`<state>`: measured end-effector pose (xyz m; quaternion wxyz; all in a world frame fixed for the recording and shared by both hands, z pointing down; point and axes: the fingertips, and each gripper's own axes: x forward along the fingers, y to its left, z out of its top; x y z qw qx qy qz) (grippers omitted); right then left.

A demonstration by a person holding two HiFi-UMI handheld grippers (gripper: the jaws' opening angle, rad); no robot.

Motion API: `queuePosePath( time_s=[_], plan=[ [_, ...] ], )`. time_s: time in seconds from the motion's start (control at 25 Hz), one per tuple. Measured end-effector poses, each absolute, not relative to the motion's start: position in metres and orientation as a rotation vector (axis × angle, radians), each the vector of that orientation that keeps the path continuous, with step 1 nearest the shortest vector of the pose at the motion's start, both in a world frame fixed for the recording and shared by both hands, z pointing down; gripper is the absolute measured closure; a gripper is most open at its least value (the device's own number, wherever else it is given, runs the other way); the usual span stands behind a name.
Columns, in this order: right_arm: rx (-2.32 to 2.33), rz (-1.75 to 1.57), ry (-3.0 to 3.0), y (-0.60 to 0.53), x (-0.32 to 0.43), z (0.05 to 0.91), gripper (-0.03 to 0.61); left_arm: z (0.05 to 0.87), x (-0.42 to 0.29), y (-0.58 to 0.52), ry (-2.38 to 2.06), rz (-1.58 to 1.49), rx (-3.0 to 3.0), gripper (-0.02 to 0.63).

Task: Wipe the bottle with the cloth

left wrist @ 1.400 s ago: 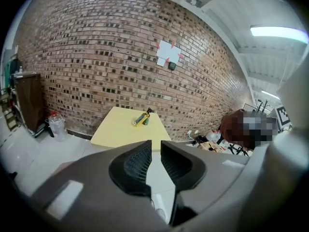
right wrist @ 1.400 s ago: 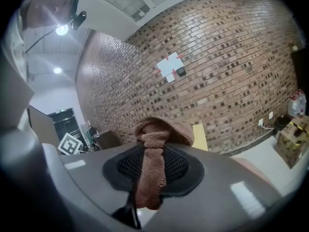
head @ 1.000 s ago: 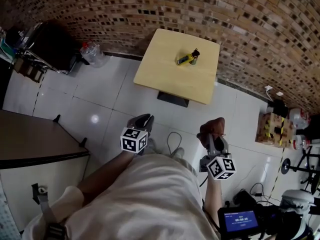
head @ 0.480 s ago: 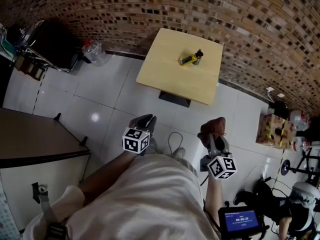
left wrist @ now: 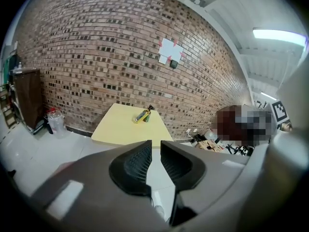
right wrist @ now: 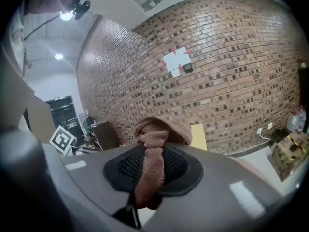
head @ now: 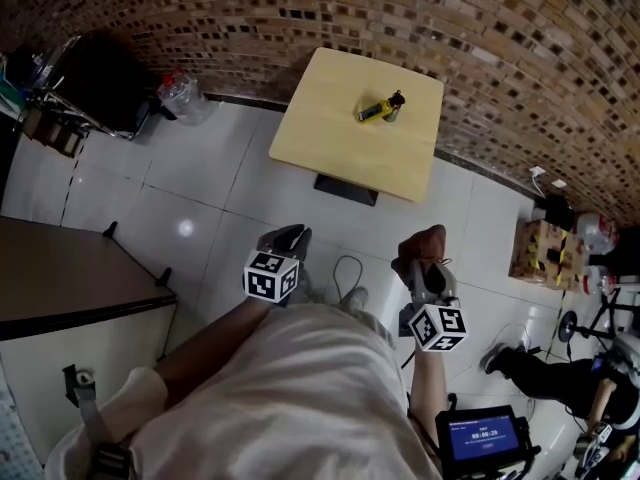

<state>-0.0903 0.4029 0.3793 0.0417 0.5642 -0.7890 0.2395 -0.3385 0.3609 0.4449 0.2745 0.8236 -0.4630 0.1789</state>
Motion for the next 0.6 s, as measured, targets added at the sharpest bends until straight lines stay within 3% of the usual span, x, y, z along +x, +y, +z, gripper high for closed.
queuePosePath(
  time_s=[0.6],
  plan=[
    [1.729,0.668,-2.476,0.397,-0.094,0.357,0.502,0.447,-0.307,0.361,-1.14,0.544,2.28,0.546]
  ],
)
